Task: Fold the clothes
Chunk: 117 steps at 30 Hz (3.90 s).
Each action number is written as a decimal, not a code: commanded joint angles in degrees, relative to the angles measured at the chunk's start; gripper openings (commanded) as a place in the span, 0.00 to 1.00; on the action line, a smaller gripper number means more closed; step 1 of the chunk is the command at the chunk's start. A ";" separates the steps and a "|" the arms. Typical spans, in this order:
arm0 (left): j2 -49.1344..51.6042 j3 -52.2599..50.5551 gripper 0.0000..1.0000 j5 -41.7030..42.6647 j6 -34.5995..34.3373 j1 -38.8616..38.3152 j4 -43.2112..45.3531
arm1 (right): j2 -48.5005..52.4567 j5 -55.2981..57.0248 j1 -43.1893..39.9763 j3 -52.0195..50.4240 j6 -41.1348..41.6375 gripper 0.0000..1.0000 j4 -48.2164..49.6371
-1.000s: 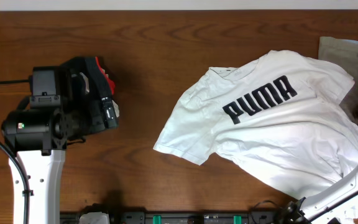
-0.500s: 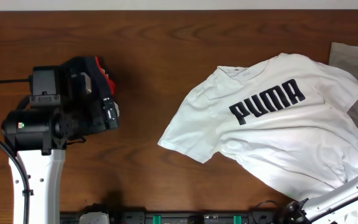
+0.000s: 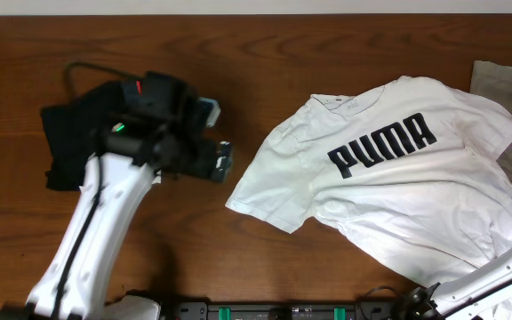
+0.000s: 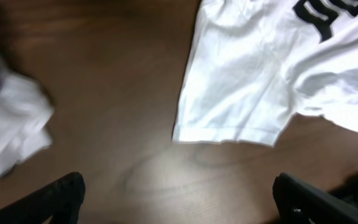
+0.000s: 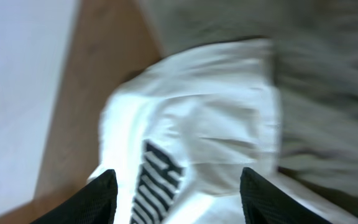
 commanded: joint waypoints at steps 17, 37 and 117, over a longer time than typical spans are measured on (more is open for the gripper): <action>26.05 -0.87 0.96 -0.92 1.16 -1.97 8.50 | -22.80 -6.95 20.02 1.14 -8.74 0.70 0.39; 35.19 -0.87 0.54 1.16 3.91 -11.41 11.82 | -23.63 -2.45 27.12 1.11 -8.74 0.68 -2.60; 3.45 4.81 0.17 -29.66 -23.15 6.75 -14.82 | -4.20 2.97 15.87 -10.86 -11.17 0.29 -1.57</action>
